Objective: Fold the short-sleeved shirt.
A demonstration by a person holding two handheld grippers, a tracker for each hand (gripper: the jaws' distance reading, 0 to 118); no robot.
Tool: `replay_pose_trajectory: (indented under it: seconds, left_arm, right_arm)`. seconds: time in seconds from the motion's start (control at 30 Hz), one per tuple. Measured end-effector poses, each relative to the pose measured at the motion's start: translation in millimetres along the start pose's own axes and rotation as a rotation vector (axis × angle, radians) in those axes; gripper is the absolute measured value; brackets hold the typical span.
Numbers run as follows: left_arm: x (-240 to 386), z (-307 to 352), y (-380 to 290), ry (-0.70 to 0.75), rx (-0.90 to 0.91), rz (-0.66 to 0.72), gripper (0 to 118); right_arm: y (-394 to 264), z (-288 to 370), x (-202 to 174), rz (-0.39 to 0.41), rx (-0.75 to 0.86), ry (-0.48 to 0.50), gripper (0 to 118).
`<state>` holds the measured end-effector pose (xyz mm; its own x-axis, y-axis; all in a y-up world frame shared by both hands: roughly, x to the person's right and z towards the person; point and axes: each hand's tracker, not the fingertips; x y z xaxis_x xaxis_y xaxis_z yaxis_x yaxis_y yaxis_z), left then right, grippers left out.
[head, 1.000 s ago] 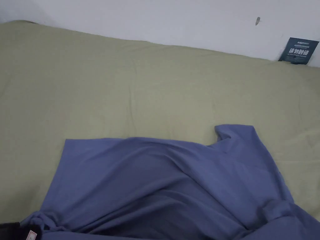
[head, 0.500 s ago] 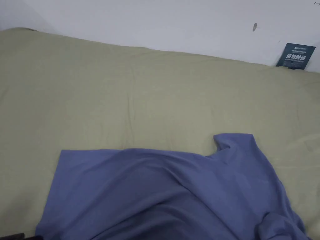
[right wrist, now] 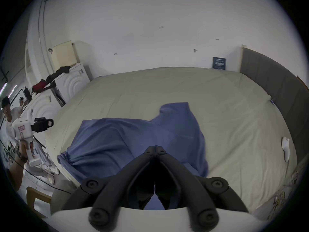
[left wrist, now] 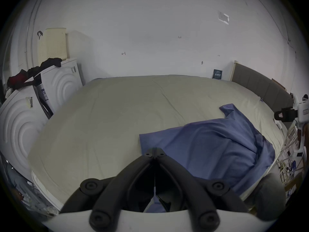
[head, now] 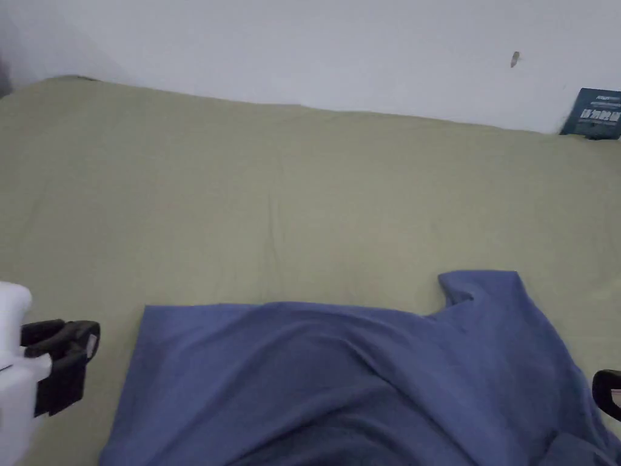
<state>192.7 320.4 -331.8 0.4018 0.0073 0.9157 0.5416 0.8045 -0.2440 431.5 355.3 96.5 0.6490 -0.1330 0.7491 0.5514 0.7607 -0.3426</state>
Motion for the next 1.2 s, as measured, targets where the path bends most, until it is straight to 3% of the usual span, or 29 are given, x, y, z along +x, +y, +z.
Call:
replay_pose_trajectory:
  seconds: [0.1,0.37,0.6,0.63,0.67,0.7,0.73,0.77,0.8,1.03,1.1,1.17,1.2]
  left_arm:
    - [-9,-31,7,-0.038,-0.022,0.087,0]
    - [-42,-141,39,-0.079,-0.207,0.105,0]
    - [-47,-196,45,-0.085,-0.328,0.113,2]
    - [-44,-200,44,-0.067,-0.353,0.104,9]
    - [-42,-203,42,-0.058,-0.364,0.085,26]
    - [-39,-202,39,-0.059,-0.365,0.072,68]
    - [-38,-204,36,-0.055,-0.362,0.069,95]
    - [-39,-205,33,-0.058,-0.361,0.065,107]
    - [-41,-206,32,-0.063,-0.349,0.074,110]
    - [-47,-229,8,-0.034,-0.36,0.141,113]
    - [-41,-228,2,-0.004,-0.313,0.132,108]
    - [-35,-222,3,0.023,-0.309,0.107,80]
    - [-33,-219,4,0.069,-0.299,0.078,48]
  right_arm:
    - [9,-16,-7,0.025,-0.006,0.064,0]
    - [13,-46,-7,0.026,-0.024,0.141,0]
    - [16,-63,8,0.024,-0.052,0.125,0]
    - [16,-65,11,0.022,-0.053,0.122,0]
    - [15,-66,13,0.021,-0.055,0.122,0]
    - [15,-68,15,0.018,-0.061,0.12,0]
    - [14,-70,16,0.015,-0.062,0.12,0]
    - [13,-71,17,0.012,-0.062,0.124,0]
    - [12,-72,18,0.009,-0.066,0.129,0]
    - [3,-72,11,0.047,-0.087,0.163,0]
    - [3,-71,11,0.058,-0.086,0.163,0]
    - [2,-71,11,0.062,-0.088,0.148,0]
    - [1,-72,12,0.063,-0.086,0.14,0]
